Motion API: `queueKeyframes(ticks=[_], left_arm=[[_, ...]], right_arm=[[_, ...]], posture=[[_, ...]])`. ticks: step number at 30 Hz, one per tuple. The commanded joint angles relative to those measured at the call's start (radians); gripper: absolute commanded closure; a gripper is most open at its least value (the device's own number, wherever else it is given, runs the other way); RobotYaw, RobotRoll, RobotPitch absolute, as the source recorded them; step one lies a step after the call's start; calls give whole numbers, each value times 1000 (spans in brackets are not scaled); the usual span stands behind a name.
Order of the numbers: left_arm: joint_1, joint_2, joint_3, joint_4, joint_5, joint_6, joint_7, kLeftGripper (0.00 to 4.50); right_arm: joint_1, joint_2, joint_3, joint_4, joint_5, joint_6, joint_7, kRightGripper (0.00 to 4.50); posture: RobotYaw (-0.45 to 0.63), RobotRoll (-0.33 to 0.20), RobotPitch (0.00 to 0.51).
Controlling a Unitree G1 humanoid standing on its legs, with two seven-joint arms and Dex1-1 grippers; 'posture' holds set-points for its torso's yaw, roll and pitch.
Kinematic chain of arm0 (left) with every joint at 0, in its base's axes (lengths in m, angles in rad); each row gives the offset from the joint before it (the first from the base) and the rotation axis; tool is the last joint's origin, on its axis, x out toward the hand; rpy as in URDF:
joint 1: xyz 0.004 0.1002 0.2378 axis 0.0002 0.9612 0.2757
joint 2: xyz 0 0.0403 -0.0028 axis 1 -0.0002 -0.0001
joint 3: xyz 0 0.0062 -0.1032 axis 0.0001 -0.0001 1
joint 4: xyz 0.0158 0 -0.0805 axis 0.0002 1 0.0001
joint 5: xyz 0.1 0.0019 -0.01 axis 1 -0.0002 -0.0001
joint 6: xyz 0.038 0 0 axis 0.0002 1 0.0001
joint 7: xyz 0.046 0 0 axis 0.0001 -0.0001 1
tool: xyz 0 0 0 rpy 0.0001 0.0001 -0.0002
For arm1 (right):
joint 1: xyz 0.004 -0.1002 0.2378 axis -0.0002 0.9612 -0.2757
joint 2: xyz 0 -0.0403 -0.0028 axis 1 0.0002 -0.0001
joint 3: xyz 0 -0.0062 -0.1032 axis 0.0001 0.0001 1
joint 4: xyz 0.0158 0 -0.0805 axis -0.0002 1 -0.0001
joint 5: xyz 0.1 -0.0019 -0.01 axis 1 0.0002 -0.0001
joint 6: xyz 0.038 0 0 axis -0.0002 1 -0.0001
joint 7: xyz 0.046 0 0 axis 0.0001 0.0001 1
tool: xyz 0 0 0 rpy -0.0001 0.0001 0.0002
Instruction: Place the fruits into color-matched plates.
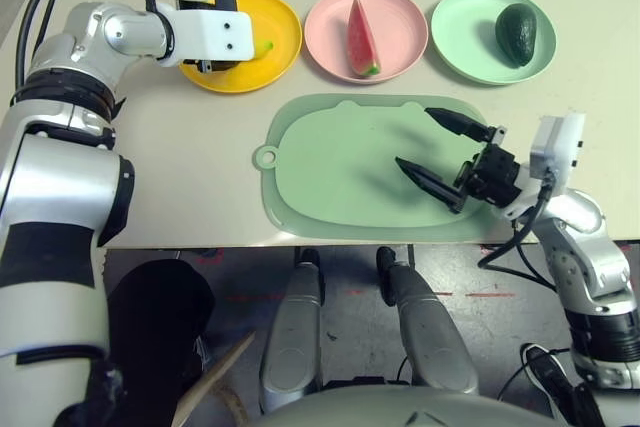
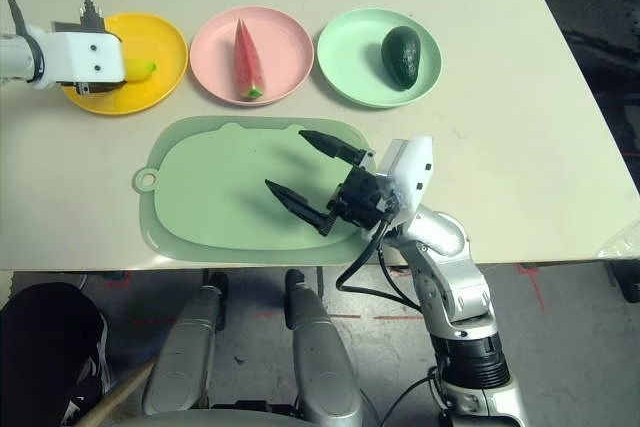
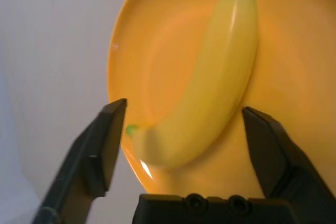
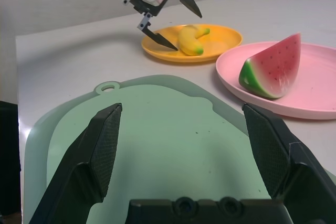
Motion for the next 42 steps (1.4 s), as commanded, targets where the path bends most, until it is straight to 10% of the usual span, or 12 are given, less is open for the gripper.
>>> queueKeyframes(ticks=[1,15,23,31,42], left_arm=[[27,32,47,15,-34,-4,-70,18],[228,124,607,-117,-568,326,-173,18],[659,57,890,-489,-829,563,1,18],[910,-55,957,-699,-900,668,130,18],[993,-140,947,-878,-919,737,212,18]], right_arm=[[16,-13,-30,18,11,17,-7,0],[-105,-89,-297,253,25,40,-156,0],[-105,-137,-426,364,4,-31,-206,0],[-113,-162,-512,501,4,-111,-204,0],[-211,-218,-516,852,-27,-280,-117,0]], posture=[[-22,0,419],[16,0,459],[18,0,464],[-29,0,453],[-8,0,445]])
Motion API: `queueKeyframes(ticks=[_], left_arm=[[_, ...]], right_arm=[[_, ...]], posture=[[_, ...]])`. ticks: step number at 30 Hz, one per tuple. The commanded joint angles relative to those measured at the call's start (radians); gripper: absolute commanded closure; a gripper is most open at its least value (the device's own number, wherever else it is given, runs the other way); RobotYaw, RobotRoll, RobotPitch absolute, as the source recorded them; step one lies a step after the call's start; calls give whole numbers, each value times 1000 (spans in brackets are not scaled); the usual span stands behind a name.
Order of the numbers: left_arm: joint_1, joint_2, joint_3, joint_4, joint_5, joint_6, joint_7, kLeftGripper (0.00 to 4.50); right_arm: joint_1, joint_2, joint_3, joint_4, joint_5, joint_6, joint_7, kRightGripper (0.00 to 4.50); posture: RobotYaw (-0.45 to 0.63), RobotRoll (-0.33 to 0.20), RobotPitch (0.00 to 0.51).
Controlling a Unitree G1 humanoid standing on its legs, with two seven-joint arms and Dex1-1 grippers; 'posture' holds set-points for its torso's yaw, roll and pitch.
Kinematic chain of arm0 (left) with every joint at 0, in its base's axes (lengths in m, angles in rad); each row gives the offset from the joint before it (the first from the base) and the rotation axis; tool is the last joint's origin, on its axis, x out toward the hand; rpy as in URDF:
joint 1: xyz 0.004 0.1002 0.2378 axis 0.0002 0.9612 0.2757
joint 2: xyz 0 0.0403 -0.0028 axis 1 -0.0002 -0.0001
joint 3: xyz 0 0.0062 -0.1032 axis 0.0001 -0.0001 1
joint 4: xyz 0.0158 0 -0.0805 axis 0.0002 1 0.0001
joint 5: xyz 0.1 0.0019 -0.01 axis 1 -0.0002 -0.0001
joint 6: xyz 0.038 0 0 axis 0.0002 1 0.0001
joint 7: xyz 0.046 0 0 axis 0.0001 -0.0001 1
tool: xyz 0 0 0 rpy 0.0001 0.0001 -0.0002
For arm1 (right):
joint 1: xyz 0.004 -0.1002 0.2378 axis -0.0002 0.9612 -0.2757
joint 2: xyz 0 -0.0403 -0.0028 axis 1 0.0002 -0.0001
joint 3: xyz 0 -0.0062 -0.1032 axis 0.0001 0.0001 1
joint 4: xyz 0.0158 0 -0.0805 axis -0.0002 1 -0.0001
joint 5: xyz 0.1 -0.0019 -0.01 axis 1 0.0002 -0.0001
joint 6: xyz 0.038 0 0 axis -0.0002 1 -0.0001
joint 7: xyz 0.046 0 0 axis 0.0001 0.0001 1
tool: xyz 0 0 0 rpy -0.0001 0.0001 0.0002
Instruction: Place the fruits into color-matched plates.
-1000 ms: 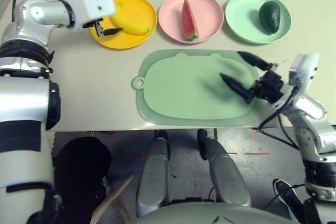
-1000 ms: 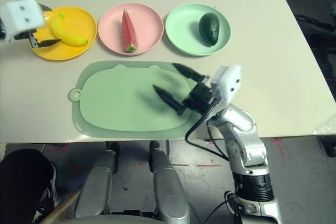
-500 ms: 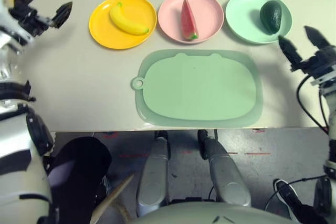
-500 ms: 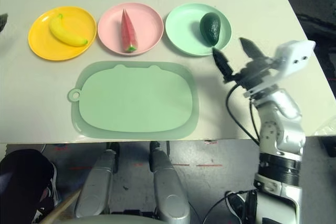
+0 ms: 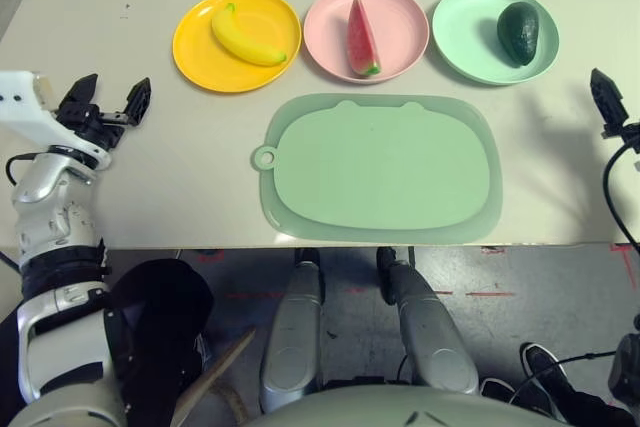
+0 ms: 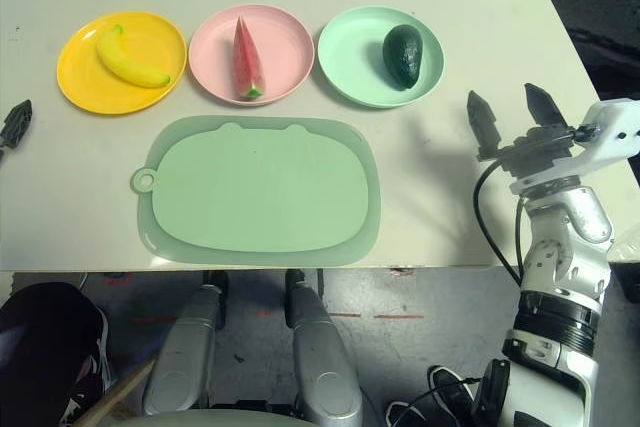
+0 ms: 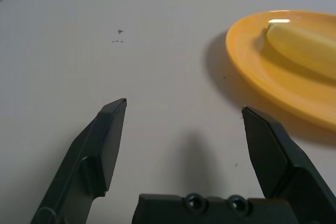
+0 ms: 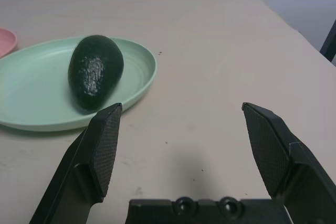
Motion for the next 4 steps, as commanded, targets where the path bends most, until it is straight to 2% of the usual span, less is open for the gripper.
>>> queueKeyframes(ticks=[1,4], left_arm=[[43,-14,2,-45,-4,27,20,18],[53,-22,5,-70,-5,36,35,18]], right_arm=[[-3,-25,-15,116,-17,-64,33,0],[-23,-31,-18,188,-19,-97,35,0]], posture=[[-7,0,446],[-7,0,446]])
